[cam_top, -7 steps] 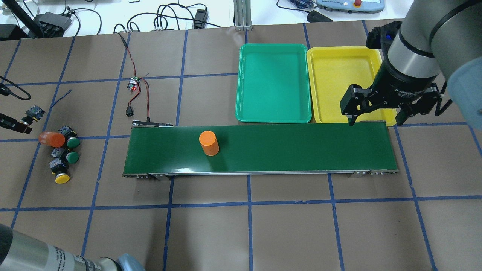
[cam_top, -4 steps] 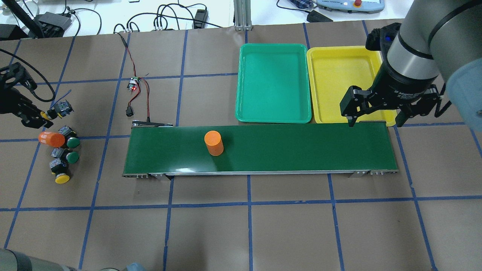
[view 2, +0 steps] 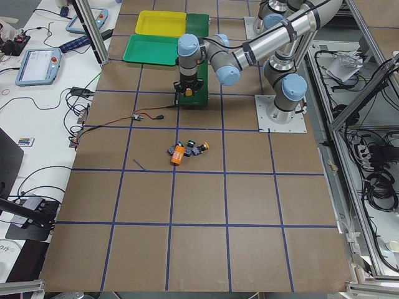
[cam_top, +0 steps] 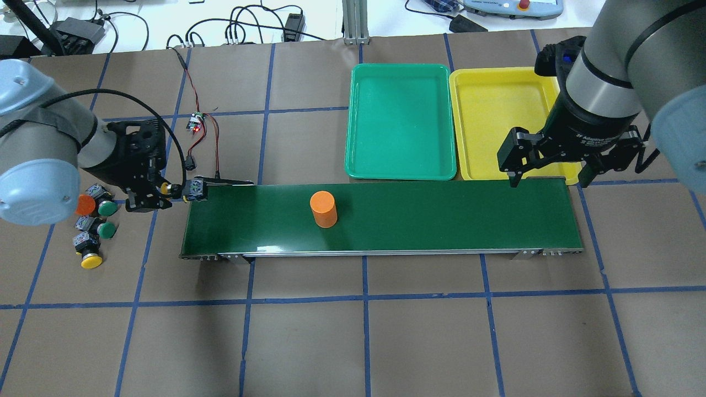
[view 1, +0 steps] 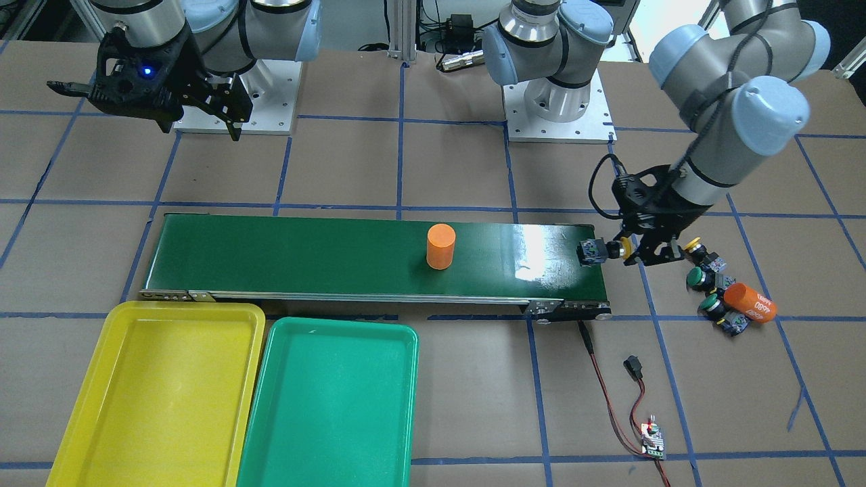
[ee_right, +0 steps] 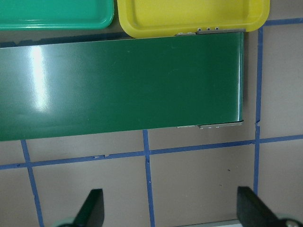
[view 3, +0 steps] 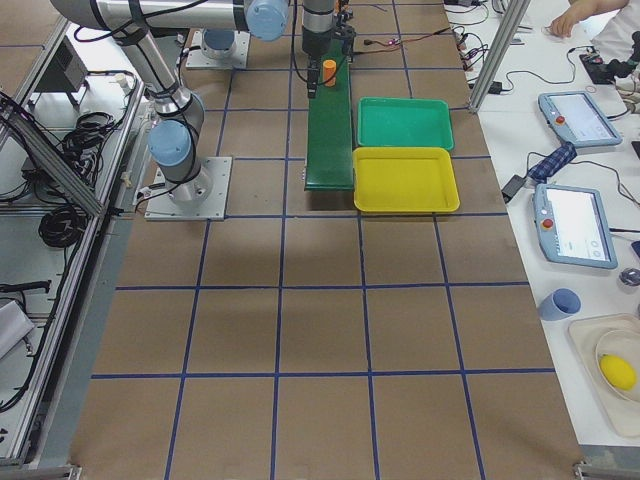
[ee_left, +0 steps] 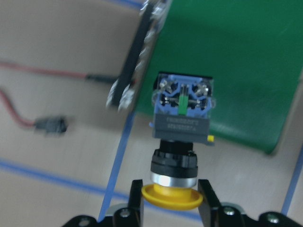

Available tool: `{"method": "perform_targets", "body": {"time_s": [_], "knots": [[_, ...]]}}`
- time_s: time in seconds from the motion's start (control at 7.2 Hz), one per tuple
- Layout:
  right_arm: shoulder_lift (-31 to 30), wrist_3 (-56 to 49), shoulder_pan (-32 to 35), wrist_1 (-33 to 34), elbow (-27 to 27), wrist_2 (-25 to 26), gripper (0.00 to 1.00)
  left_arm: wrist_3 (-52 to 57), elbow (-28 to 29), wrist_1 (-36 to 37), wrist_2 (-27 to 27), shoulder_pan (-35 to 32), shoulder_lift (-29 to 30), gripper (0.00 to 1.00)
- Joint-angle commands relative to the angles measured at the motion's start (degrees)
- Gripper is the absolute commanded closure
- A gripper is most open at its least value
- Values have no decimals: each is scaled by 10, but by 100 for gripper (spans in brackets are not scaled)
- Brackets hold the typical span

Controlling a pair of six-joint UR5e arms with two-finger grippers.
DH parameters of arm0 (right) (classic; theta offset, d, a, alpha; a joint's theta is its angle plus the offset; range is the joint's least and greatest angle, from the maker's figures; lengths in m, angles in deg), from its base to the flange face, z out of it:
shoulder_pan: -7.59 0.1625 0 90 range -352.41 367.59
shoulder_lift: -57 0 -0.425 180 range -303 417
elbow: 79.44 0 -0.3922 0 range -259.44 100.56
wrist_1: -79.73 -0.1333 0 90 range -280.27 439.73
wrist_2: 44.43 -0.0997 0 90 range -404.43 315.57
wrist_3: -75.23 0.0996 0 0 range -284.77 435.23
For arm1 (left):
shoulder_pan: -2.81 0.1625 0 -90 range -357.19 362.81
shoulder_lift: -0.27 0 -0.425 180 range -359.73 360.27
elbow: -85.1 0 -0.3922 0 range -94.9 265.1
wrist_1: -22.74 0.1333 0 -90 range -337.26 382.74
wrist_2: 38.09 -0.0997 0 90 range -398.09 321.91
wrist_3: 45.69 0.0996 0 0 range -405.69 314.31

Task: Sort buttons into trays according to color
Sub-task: 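Place the yellow button on the conveyor belt and release it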

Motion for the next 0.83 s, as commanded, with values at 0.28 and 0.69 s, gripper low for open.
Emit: {"method": "perform_targets", "body": {"time_s": [0.28,0.69], "knots": [[0,0,0,0,-3,0,0,0,-66,141,4,-96,6,98],[1,0,0,-1,-3,0,0,-6,-91,146,2,-98,3,8]]}}
